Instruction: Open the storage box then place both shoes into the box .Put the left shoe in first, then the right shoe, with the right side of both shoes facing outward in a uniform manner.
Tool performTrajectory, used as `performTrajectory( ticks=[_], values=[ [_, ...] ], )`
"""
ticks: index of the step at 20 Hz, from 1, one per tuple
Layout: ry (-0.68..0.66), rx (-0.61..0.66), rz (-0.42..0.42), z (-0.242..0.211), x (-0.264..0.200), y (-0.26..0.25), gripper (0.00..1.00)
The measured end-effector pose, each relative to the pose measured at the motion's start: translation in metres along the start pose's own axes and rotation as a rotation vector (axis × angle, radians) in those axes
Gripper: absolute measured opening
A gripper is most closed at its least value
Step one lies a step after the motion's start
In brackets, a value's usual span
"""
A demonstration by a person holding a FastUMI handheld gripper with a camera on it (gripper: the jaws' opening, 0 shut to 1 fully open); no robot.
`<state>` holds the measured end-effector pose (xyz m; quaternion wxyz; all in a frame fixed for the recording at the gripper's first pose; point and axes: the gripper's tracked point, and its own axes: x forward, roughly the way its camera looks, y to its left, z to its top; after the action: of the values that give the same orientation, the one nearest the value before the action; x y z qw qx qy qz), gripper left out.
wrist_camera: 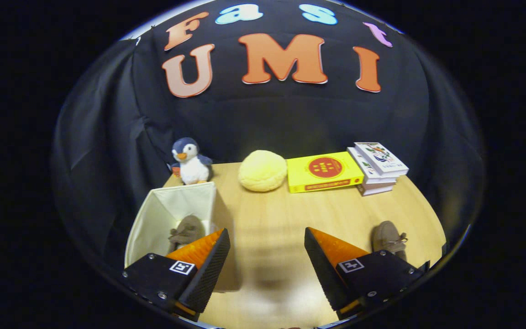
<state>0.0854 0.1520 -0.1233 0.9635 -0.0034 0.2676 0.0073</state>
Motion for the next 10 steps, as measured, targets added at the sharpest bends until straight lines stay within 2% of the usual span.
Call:
performTrajectory(
  ticks=[4,7,10],
  values=[
    [0.011,0.027,-0.109,-0.016,0.002,-0.096,0.98],
    [0.042,0.002,-0.178,-0.038,0.004,-0.163,0.98],
    [0.072,0.003,-0.190,-0.054,0.004,-0.206,0.98]
  ],
)
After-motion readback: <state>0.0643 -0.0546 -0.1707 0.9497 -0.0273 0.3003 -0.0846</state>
